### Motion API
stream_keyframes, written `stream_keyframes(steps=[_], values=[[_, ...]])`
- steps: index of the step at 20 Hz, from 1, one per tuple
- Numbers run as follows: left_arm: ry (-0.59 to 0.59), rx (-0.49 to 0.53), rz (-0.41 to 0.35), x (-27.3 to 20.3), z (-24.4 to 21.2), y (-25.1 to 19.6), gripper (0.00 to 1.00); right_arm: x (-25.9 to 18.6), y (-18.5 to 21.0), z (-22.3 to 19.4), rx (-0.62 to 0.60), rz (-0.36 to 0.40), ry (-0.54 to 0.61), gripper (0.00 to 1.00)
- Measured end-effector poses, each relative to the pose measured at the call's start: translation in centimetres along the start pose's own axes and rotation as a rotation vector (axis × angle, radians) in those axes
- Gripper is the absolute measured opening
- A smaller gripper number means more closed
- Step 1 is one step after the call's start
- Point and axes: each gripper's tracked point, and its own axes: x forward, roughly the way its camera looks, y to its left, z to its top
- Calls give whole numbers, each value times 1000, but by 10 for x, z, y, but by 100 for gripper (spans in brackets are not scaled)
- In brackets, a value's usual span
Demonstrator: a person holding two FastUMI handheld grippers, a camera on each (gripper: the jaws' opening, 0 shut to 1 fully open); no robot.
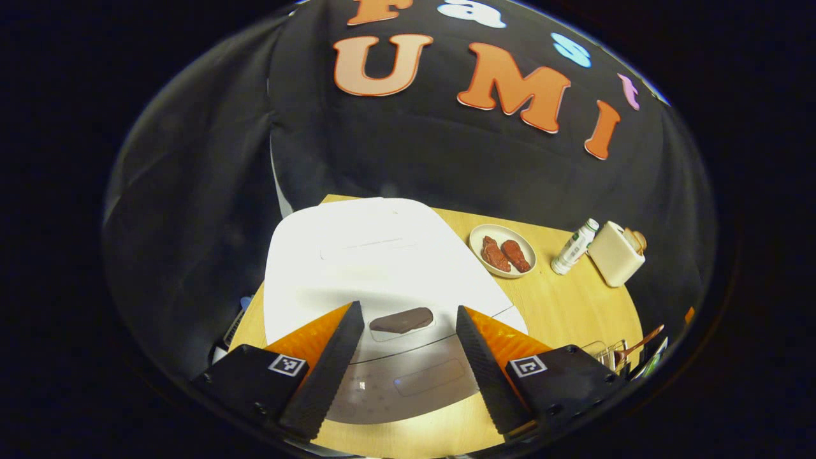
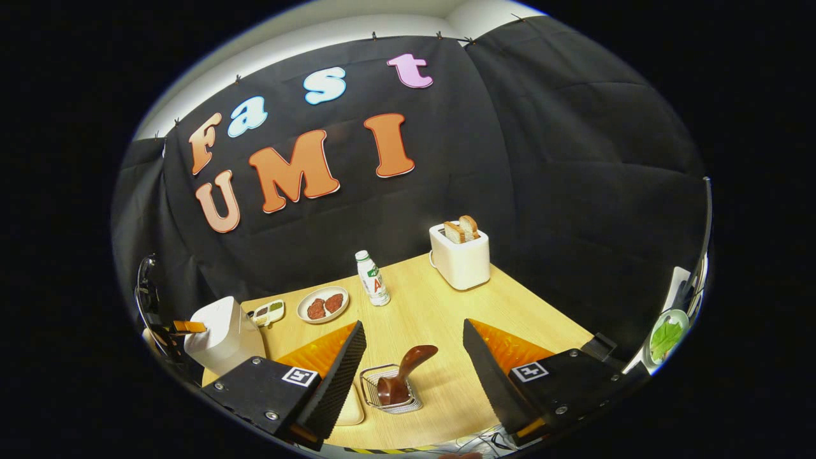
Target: Close the left gripper, press the button to open the rice cooker; take a wooden spoon from the chopstick holder with the right hand, scoop a spoonful of rice and pour it into the rice cooker, then put the wooden spoon back into the chopstick holder.
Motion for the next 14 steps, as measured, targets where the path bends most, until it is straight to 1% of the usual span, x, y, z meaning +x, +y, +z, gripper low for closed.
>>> stream_keyframes(steps=[1,2,3,5,7,8,9,10,12,13,14], values=[[-58,-35,-34,9,13,-3,100,0,3,-1,-8,5,5,95],[-57,-107,-72,7,13,-12,100,0,6,-3,-19,10,11,95],[-84,-120,-80,9,19,-13,100,-1,7,-2,-30,10,10,95],[-59,-142,-71,8,18,-12,99,-2,11,6,-40,18,-4,95],[-77,-146,4,1,31,1,97,-3,16,12,-29,27,-15,95],[-109,-135,40,-3,41,7,99,-4,20,16,-24,34,-22,95],[-150,-98,82,-11,55,14,98,-5,23,20,-21,39,-33,95],[-195,-50,111,-22,71,14,99,-7,24,23,-20,43,-42,95],[-287,41,163,-51,110,18,98,-8,27,29,-19,50,-62,95],[-327,87,206,-62,128,28,99,-8,28,32,-15,52,-69,95],[-314,111,266,-63,136,44,98,-9,29,32,-4,54,-69,95]])
